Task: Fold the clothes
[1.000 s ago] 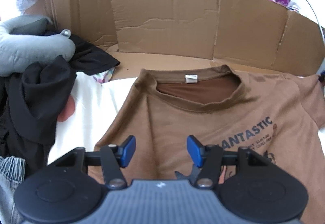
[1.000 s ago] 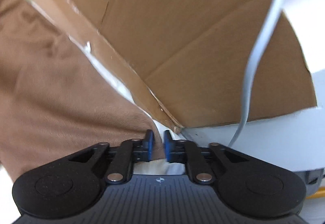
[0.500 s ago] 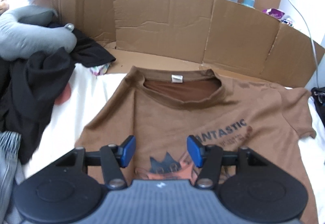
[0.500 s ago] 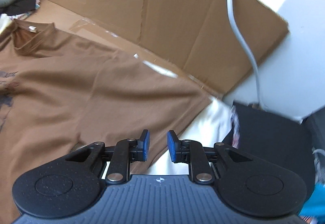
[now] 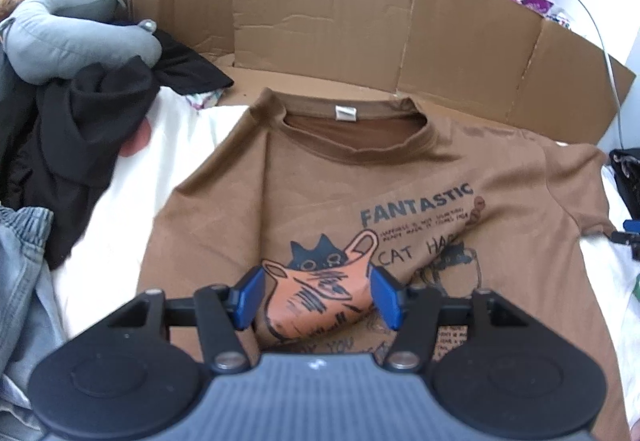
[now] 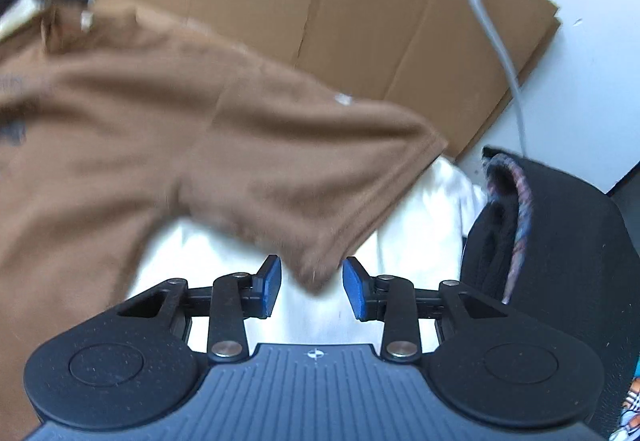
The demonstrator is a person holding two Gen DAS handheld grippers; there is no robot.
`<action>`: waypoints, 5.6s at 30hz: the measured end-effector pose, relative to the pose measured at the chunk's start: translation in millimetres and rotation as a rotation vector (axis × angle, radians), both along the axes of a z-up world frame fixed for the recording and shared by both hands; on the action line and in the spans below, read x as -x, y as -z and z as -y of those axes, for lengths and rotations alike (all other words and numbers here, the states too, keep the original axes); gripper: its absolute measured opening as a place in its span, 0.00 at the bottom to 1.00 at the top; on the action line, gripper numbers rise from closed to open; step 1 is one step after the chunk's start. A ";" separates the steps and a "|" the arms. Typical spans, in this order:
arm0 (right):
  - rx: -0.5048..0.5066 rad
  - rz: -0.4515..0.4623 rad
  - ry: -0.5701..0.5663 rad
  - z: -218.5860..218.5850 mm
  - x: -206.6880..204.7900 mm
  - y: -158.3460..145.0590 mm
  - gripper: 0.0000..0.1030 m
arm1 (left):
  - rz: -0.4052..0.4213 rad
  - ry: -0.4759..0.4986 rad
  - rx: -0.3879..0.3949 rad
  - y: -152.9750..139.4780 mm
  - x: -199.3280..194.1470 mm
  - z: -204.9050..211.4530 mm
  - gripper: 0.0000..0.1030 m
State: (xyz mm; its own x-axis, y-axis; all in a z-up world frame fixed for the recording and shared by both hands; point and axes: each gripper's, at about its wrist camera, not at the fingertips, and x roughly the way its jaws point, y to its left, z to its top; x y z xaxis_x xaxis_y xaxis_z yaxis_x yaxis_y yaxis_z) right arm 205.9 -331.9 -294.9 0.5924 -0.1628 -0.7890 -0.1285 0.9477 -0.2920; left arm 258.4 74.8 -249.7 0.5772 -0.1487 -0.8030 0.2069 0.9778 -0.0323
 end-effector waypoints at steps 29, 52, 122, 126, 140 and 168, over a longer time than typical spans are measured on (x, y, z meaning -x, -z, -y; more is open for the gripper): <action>0.199 -0.067 -0.007 4.5 16.3 17.7 0.06 | 0.012 0.032 0.000 2.1 0.0 4.6 0.59; -0.063 0.036 0.078 3.0 -8.8 3.9 0.21 | 0.056 -0.048 -0.121 -0.7 -2.6 -35.0 0.59; -0.136 0.141 -0.087 -63.4 20.6 -49.4 0.21 | 0.061 0.047 -0.416 -96.8 -60.5 -140.3 0.01; -0.135 0.139 -0.097 -65.7 20.7 -49.6 0.21 | 0.059 0.052 -0.457 -101.0 -78.5 -143.1 0.01; -0.134 0.123 -0.113 -69.3 22.7 -43.3 0.21 | -0.014 0.002 -0.578 -79.3 -149.5 -167.5 0.01; -0.129 0.106 -0.160 -80.1 31.4 -34.9 0.21 | 0.044 -0.207 -0.413 -104.4 -107.2 -239.2 0.33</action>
State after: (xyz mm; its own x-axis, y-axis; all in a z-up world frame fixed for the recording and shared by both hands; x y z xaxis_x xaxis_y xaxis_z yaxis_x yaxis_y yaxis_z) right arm 174.5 -251.8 -260.0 0.6834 0.0378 -0.7290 -0.2548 0.9482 -0.1897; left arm 365.6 314.0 -145.3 0.5957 0.3000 -0.7451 -0.0013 0.9280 0.3726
